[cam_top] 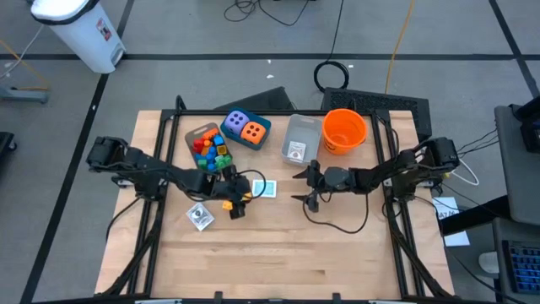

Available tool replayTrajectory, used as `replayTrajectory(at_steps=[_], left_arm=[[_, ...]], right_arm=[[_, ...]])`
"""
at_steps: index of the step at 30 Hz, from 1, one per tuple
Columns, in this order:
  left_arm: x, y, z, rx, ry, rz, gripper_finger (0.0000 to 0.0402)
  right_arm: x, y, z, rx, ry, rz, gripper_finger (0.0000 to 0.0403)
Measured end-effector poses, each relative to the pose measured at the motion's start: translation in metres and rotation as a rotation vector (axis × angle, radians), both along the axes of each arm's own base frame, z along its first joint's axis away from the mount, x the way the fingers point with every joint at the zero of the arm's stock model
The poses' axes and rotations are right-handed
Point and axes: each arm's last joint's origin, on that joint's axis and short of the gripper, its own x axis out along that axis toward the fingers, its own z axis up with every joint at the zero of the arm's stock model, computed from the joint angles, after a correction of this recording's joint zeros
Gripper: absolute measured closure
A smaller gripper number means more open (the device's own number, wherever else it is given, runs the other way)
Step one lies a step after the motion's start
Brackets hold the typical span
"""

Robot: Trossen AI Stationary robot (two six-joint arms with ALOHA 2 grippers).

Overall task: Pick & Place Toys
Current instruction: Put the yellow game piece into the black bin

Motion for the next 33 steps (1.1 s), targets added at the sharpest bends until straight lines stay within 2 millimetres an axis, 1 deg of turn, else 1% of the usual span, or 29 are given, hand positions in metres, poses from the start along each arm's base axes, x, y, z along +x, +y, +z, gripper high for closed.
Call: replayTrajectory(at_steps=[5, 14, 21, 24, 26, 33], left_arm=[[0.001, 0.001, -0.004, -0.004, 0.021, -0.001, 0.0097], [0.007, 0.012, -0.026, 0.003, 0.091, 0.042, 0.0107], [0.011, 0.023, -0.037, -0.068, 0.131, 0.028, 0.0109], [0.011, 0.025, -0.037, -0.084, 0.130, 0.029, 0.0126], [0.011, 0.026, -0.037, -0.085, 0.136, 0.031, 0.0145], [0.010, 0.026, -0.037, -0.068, 0.147, -0.004, 0.0237]], right_arm=[[0.000, 0.002, 0.000, 0.007, 0.003, 0.004, 0.0055], [-0.001, 0.004, -0.002, 0.010, 0.025, 0.012, 0.0055], [-0.001, 0.004, -0.003, 0.009, 0.031, 0.011, 0.0055], [-0.002, 0.004, -0.004, 0.011, 0.040, 0.010, 0.0055], [-0.002, 0.004, -0.004, 0.015, 0.042, 0.008, 0.0055], [-0.002, 0.004, -0.004, 0.026, 0.045, 0.003, 0.0055]])
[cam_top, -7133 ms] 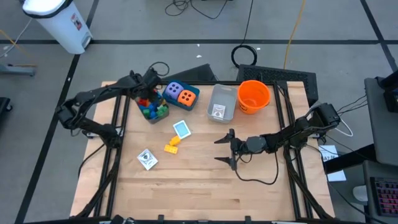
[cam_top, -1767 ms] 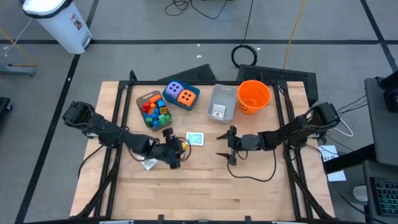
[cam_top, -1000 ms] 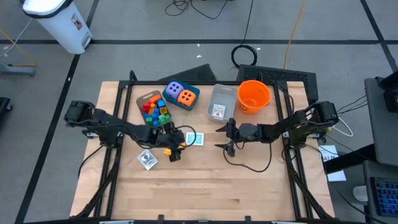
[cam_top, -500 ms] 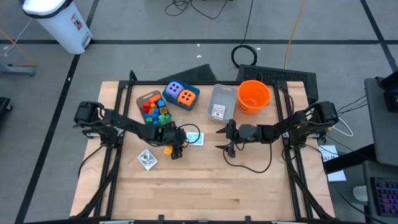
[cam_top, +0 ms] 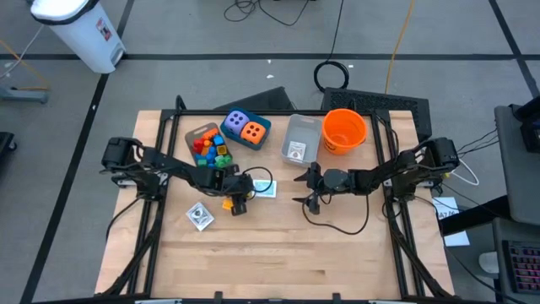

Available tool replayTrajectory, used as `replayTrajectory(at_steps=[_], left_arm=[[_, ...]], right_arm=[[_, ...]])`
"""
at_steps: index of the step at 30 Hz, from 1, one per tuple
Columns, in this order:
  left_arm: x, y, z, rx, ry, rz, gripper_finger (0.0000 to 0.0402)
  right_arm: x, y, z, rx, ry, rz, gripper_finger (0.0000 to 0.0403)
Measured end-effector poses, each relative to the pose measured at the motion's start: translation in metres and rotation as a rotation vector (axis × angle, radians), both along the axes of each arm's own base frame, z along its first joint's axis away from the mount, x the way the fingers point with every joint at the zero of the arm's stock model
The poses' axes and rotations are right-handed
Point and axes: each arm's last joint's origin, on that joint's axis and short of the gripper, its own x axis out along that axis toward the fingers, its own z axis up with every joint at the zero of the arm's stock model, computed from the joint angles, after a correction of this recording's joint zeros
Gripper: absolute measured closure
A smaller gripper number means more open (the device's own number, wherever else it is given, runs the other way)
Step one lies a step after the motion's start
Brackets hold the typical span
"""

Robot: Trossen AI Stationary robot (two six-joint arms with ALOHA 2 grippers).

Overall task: Pick & Place Toys
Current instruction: Put the yellow game piece into the black bin

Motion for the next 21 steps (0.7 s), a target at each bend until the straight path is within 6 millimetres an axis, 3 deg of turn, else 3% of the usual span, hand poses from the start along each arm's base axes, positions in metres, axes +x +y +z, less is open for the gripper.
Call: replayTrajectory(at_steps=[2, 10, 16, 21], left_arm=[[-0.001, 0.000, 0.001, 0.008, 0.003, -0.014, 0.0262], [-0.007, 0.000, 0.013, -0.014, 0.018, -0.012, 0.0263], [-0.015, -0.003, 0.055, 0.011, -0.035, -0.025, 0.0251], [-0.030, 0.004, 0.097, 0.156, -0.045, 0.010, 0.0259]], right_arm=[[0.000, 0.000, 0.000, 0.000, 0.000, 0.000, 0.0055], [0.000, 0.000, 0.000, 0.000, 0.000, -0.001, 0.0055], [0.000, 0.000, 0.000, 0.000, 0.003, -0.002, 0.0055], [0.000, 0.000, 0.000, 0.021, 0.002, -0.011, 0.0055]])
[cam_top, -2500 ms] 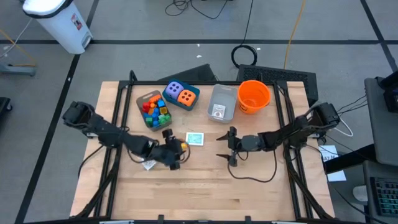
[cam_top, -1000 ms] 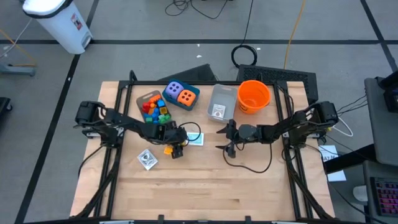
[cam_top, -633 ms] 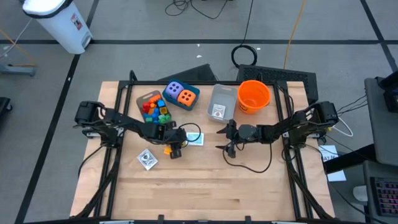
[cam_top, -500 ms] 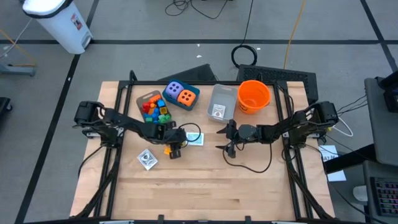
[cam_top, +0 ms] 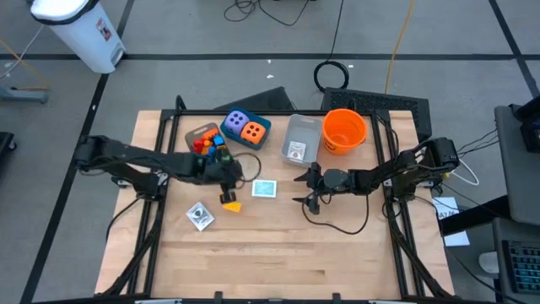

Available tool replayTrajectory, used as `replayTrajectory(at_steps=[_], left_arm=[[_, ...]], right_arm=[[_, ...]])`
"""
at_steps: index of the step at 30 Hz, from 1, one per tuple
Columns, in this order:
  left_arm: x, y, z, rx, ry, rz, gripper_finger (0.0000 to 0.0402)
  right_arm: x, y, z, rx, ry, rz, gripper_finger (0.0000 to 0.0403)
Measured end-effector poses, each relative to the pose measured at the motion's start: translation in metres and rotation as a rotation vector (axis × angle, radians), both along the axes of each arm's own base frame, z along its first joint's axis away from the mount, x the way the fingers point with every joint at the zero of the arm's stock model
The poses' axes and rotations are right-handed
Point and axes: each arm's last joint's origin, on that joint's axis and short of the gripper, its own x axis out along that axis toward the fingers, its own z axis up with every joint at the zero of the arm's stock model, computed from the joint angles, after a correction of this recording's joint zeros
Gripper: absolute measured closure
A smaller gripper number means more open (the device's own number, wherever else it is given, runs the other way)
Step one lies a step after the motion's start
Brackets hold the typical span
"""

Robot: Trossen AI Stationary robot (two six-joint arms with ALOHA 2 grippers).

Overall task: Pick & Place Toys
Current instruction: Put the yellow game piece into the black bin

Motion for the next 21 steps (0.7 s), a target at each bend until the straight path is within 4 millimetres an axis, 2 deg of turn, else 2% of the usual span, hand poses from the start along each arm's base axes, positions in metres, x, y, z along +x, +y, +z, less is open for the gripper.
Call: replayTrajectory(at_steps=[5, 9, 16, 21], left_arm=[[-0.021, 0.024, 0.024, 0.118, 0.018, 0.119, 0.0255], [-0.037, 0.051, 0.031, 0.125, 0.039, 0.250, 0.0243], [-0.054, 0.091, 0.031, 0.060, 0.089, 0.369, 0.0261], [-0.061, 0.110, 0.025, 0.026, 0.112, 0.425, 0.0248]], right_arm=[[0.000, 0.000, 0.000, 0.002, -0.001, -0.001, 0.0055], [0.000, 0.000, 0.000, 0.002, -0.001, -0.001, 0.0055], [0.000, 0.000, 0.000, 0.000, 0.000, 0.000, 0.0055], [0.000, 0.000, -0.001, 0.001, 0.007, -0.001, 0.0055]])
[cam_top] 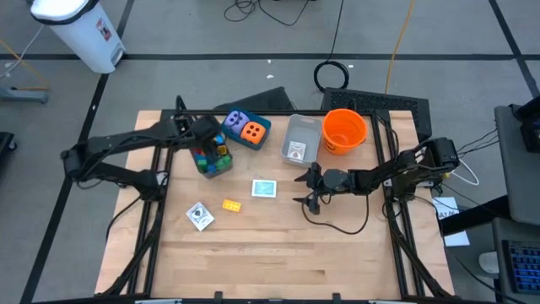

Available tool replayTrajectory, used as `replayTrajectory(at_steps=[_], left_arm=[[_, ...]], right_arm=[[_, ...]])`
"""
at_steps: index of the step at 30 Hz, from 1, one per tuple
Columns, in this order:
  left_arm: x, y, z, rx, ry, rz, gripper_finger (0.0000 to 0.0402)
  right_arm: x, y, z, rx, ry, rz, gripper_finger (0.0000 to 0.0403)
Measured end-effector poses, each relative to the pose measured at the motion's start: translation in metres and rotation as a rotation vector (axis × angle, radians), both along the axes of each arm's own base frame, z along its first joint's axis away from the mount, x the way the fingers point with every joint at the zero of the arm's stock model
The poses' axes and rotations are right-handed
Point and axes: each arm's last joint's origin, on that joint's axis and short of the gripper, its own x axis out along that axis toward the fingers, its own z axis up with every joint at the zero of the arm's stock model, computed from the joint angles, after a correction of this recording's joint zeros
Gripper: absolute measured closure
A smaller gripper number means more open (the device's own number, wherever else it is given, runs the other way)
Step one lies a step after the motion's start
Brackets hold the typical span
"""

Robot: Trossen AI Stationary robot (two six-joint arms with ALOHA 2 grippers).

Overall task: Pick & Place Toys
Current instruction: Put the yellow game piece into the black bin

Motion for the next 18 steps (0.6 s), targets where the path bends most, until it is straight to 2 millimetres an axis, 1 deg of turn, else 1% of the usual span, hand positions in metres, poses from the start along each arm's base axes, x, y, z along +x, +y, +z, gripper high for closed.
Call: replayTrajectory(at_steps=[2, 4, 6, 10, 12, 14, 18], left_arm=[[-0.004, 0.005, -0.002, -0.001, 0.000, 0.024, 0.0238], [-0.008, 0.009, -0.009, -0.010, 0.020, 0.048, 0.0236], [-0.012, 0.011, -0.017, -0.024, 0.038, 0.065, 0.0241], [-0.015, 0.015, -0.030, -0.063, 0.007, 0.058, 0.0259], [-0.015, 0.017, -0.033, -0.066, -0.022, 0.040, 0.0260], [-0.015, 0.018, -0.036, -0.065, -0.032, 0.041, 0.0253], [-0.017, 0.021, -0.036, -0.068, -0.028, 0.056, 0.0227]], right_arm=[[-0.001, 0.000, -0.001, 0.000, 0.012, 0.000, 0.0055], [-0.001, 0.000, -0.002, 0.000, 0.023, 0.000, 0.0055], [-0.001, 0.000, -0.003, -0.001, 0.030, 0.000, 0.0055], [-0.001, 0.000, -0.003, -0.001, 0.035, 0.000, 0.0055], [-0.002, 0.000, -0.003, -0.001, 0.035, -0.001, 0.0055], [-0.001, 0.000, -0.003, 0.005, 0.035, -0.003, 0.0055], [-0.001, 0.000, -0.003, 0.009, 0.034, -0.005, 0.0055]])
